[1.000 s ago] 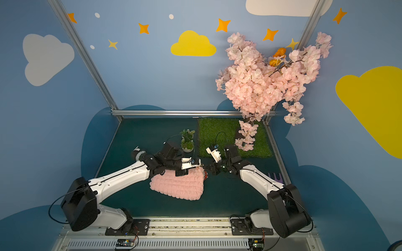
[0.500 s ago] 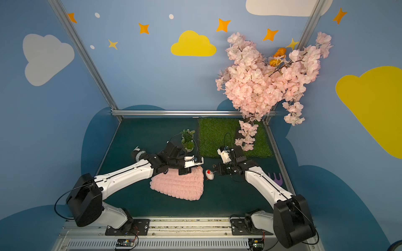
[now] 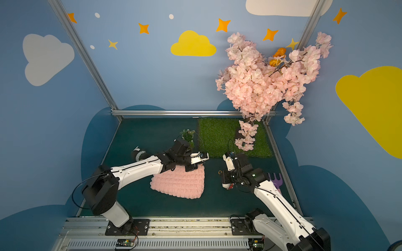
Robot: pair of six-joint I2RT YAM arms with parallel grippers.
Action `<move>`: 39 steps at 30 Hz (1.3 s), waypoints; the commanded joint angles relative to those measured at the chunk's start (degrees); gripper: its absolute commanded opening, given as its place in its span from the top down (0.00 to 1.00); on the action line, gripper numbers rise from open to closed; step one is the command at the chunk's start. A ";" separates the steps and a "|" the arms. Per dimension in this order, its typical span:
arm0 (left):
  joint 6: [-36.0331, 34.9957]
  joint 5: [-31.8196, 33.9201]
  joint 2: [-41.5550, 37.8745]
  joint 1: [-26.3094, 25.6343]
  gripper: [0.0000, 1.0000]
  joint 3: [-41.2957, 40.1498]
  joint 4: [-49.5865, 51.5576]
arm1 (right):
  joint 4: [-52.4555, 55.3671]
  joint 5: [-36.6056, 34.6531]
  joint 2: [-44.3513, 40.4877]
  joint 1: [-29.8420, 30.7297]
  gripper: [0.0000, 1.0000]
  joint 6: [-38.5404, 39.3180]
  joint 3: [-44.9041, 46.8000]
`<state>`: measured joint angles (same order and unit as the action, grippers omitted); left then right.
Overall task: Remove the decoration from the bag
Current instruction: Remove the decoration item from the bag.
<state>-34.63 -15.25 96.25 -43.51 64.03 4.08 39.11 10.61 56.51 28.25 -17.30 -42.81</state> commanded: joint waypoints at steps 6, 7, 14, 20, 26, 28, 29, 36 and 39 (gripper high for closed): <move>1.56 0.61 3.59 -0.09 0.98 2.81 -3.93 | 3.80 -1.06 19.75 -0.30 1.00 4.88 -8.57; 1.58 0.57 3.80 -0.09 0.98 2.90 -4.03 | 4.30 -1.27 21.60 -0.36 1.00 5.27 -9.43; 3.09 0.55 4.00 -0.09 0.98 2.47 -4.46 | 1.63 -1.56 28.31 0.21 1.00 5.99 -10.36; 4.68 2.73 5.15 -0.08 0.98 2.78 -4.63 | -2.11 -1.74 30.32 -0.45 0.96 4.46 -9.57; 6.46 2.47 7.38 -0.12 0.97 4.01 -5.66 | -4.03 -2.61 30.73 -0.20 0.87 2.91 -10.47; 7.12 2.78 7.99 -0.09 0.98 4.39 -5.99 | -4.04 -2.85 30.77 -0.48 0.86 3.02 -10.52; 7.46 2.92 8.35 -0.09 0.98 4.68 -6.23 | -4.14 -2.92 30.76 -0.58 0.84 2.92 -10.58; 10.14 3.07 10.90 -0.15 0.98 7.50 -5.81 | -4.59 -3.18 29.43 -0.91 0.75 2.33 -11.18; 11.48 2.82 11.83 -0.45 0.98 8.56 -5.42 | -5.07 -1.90 27.88 -1.39 0.67 2.26 -10.74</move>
<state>-25.36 -11.97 107.31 -43.59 70.85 -0.51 34.96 8.05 86.52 27.38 -14.59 -52.49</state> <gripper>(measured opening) 0.047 0.323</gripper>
